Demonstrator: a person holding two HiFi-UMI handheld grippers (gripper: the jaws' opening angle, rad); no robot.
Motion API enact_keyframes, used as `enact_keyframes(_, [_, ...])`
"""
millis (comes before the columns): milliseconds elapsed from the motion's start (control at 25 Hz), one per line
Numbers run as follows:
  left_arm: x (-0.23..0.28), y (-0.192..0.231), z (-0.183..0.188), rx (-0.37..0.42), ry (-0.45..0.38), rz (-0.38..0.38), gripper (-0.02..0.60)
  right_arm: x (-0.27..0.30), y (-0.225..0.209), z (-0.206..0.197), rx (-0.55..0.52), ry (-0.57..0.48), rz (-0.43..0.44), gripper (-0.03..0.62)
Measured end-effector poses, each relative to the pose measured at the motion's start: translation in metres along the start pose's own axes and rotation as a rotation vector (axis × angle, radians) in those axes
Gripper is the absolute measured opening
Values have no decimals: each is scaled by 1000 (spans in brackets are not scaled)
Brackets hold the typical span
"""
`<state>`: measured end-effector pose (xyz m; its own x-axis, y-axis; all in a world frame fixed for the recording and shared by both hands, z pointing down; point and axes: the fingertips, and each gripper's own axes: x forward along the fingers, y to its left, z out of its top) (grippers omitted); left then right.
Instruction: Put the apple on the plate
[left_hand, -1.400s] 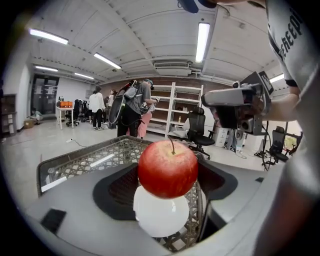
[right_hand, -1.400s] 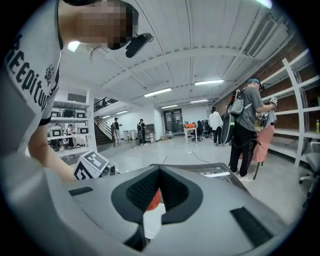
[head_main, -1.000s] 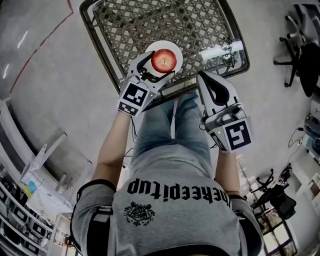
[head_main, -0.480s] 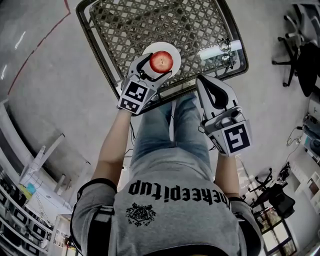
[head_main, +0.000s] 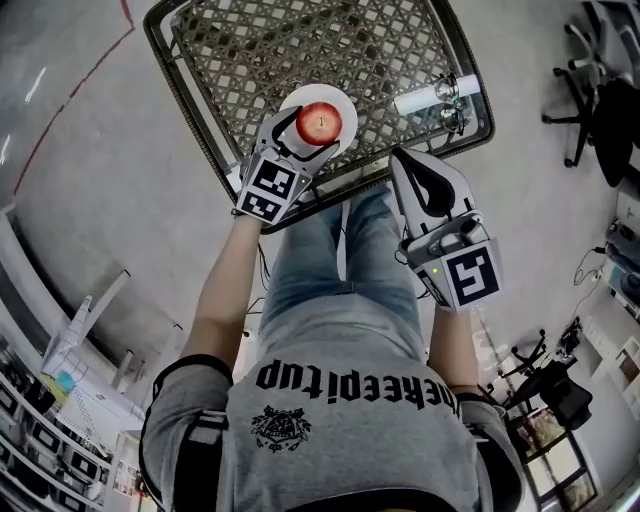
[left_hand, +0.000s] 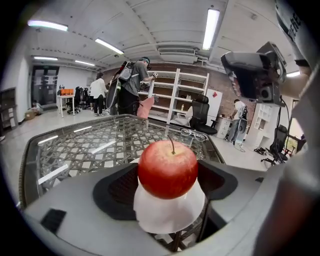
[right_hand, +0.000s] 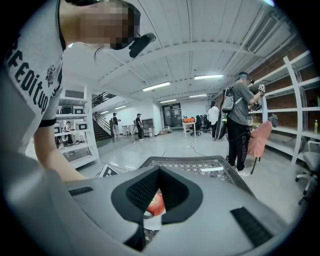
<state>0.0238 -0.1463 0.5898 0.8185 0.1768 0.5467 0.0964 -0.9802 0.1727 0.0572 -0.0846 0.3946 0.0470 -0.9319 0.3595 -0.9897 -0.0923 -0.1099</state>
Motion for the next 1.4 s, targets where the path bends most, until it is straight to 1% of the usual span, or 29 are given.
enact_keyframes(160, [4,1,-4,-1,14,-4,392,1,-3,0,10,-1,-12,-2])
enact_keyframes(440, [7,1,-7,5,32,-12,393,4,-4,0,8,9,-8,-1])
enact_keyframes(640, [10,2,-9,-18,29,-17,393,7,-5,1,11,6,-7,-1])
enact_keyframes(720, [10,2,-9,-22,29,-24,394,6,-4,-3,-3,31,5,-1])
enact_keyframes(920, [9,1,-10,6,31,-43,394,10,-3,-2,-12,44,13,-2])
enact_keyframes(1120, [8,2,-10,-4,33,-61,396,14,-4,5,-1,20,-2,-2])
enact_keyframes(1280, [8,2,-11,20,47,-67,394,16,-4,7,-6,25,-1,-2])
enact_keyframes(1400, [6,2,-12,17,56,-73,394,18,-3,7,-9,28,1,-2])
